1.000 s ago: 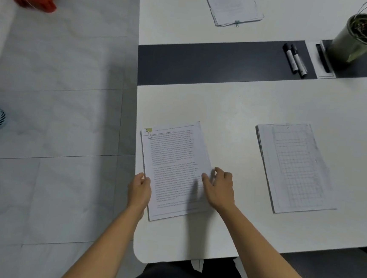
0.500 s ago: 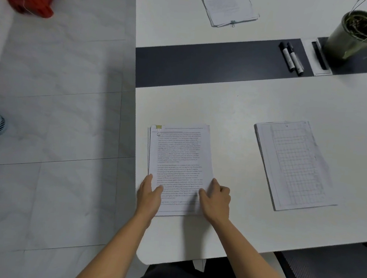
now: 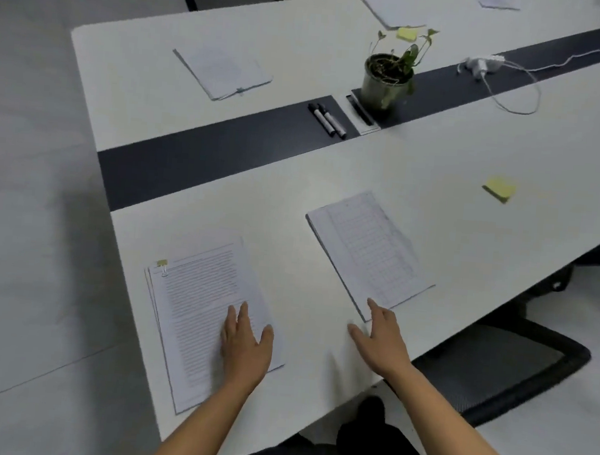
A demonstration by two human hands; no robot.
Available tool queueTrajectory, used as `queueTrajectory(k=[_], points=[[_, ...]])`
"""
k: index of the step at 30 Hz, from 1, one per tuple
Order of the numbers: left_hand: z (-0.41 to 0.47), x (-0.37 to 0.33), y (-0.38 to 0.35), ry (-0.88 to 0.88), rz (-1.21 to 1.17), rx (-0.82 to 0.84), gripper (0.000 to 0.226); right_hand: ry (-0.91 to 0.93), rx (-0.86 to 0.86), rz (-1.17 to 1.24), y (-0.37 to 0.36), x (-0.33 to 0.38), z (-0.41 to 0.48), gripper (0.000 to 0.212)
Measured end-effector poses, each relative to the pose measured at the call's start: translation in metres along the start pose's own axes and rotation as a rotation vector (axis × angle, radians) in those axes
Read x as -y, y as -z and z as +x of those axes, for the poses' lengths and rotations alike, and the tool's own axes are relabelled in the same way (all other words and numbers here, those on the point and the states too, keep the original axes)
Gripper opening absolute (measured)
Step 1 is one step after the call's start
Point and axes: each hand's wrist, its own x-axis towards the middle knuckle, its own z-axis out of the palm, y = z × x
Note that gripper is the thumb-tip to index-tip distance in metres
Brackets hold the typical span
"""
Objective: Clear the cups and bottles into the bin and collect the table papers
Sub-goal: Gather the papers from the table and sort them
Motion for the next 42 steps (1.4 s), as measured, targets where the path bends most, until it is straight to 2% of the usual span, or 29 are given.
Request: queueTrajectory(k=[4, 10, 15, 18, 20, 22, 25, 31, 36, 42], points=[[0.001, -0.047, -0.036, -0.026, 0.023, 0.136, 0.079, -0.059, -0.063, 0.029, 0.038, -0.049, 0.009, 0.084], [0.008, -0.110, -0.105, -0.010, 0.136, 0.150, 0.087, -0.034, -0.057, -0.035, 0.091, -0.106, 0.055, 0.090], [0.018, -0.157, -0.180, 0.207, 0.167, 0.054, 0.098, -0.007, 0.034, -0.191, 0.141, -0.166, 0.121, 0.090], [0.029, -0.183, -0.224, 0.359, 0.247, -0.017, 0.087, 0.024, 0.051, -0.235, 0.176, -0.196, 0.164, 0.090], [0.039, -0.201, -0.251, 0.400, 0.328, -0.053, 0.082, 0.047, 0.048, -0.243, 0.201, -0.208, 0.198, 0.090], [0.047, -0.214, -0.274, 0.404, 0.399, -0.081, 0.081, 0.072, 0.012, -0.233, 0.225, -0.211, 0.232, 0.090], [0.060, -0.225, -0.292, 0.391, 0.377, -0.135, 0.082, 0.097, -0.108, -0.220, 0.262, -0.206, 0.290, 0.087], [0.088, -0.229, -0.285, 0.350, 0.295, -0.212, 0.103, 0.018, -0.322, -0.321, 0.326, -0.203, 0.401, 0.071], [0.091, -0.224, -0.287, 0.306, 0.187, -0.267, 0.112, -0.057, -0.267, -0.328, 0.320, -0.214, 0.423, 0.071], [0.092, -0.227, -0.285, 0.332, 0.164, -0.269, 0.120, 0.168, -0.190, -0.388, 0.265, -0.207, 0.345, 0.066]])
